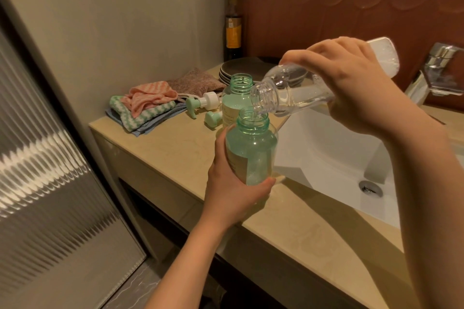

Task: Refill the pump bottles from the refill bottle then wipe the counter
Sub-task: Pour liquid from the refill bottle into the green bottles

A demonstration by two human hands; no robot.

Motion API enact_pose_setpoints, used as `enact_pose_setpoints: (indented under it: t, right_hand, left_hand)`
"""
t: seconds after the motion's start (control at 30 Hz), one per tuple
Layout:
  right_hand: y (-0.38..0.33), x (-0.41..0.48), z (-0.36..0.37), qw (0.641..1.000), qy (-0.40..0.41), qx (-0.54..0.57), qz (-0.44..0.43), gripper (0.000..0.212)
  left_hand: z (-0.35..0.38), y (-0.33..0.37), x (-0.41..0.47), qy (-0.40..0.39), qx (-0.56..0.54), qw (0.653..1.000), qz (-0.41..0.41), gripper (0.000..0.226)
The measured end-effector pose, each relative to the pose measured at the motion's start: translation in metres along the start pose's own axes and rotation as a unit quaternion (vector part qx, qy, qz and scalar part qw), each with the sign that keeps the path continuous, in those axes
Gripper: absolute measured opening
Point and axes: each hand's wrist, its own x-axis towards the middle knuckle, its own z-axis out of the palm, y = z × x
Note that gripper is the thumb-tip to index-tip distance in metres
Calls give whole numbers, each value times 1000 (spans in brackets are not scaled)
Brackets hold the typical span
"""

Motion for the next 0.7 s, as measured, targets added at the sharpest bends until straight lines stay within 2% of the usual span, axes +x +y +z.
enact_pose_setpoints:
  t: [0.7]
  right_hand:
    - [-1, 1, 1, 1000, 14, -4, -7, 87]
  left_hand:
    - [0, 1, 0, 2, -2, 1000, -3, 103]
